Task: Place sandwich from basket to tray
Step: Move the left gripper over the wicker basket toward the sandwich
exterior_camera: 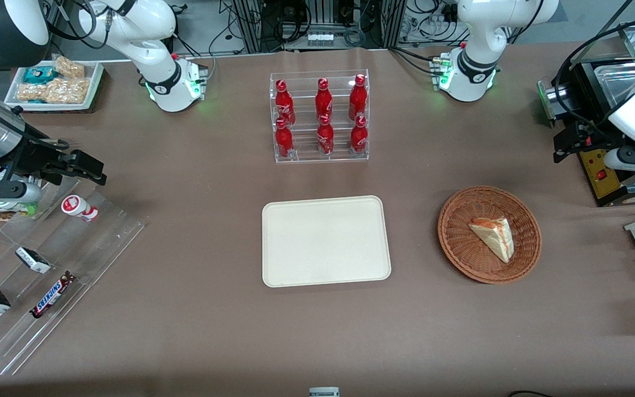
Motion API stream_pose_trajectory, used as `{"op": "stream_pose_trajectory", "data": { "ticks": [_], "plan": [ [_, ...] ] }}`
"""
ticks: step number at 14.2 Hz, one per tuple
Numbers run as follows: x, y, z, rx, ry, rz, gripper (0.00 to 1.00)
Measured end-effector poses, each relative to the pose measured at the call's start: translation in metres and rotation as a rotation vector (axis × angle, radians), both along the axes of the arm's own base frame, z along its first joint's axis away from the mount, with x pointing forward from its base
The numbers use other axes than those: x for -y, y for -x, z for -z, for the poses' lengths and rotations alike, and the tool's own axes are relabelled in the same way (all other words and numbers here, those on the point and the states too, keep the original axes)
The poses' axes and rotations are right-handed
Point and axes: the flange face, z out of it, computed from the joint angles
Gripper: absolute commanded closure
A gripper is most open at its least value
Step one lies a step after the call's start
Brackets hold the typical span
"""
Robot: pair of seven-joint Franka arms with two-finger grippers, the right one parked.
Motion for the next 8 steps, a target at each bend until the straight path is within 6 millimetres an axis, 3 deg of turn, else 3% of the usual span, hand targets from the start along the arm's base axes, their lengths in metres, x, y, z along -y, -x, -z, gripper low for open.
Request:
{"op": "stream_pose_trajectory", "data": {
  "ticks": [8],
  "plan": [
    [0.0009,0.0006,0.0088,-0.039,-0.002,0.002,0.00]
  ]
}}
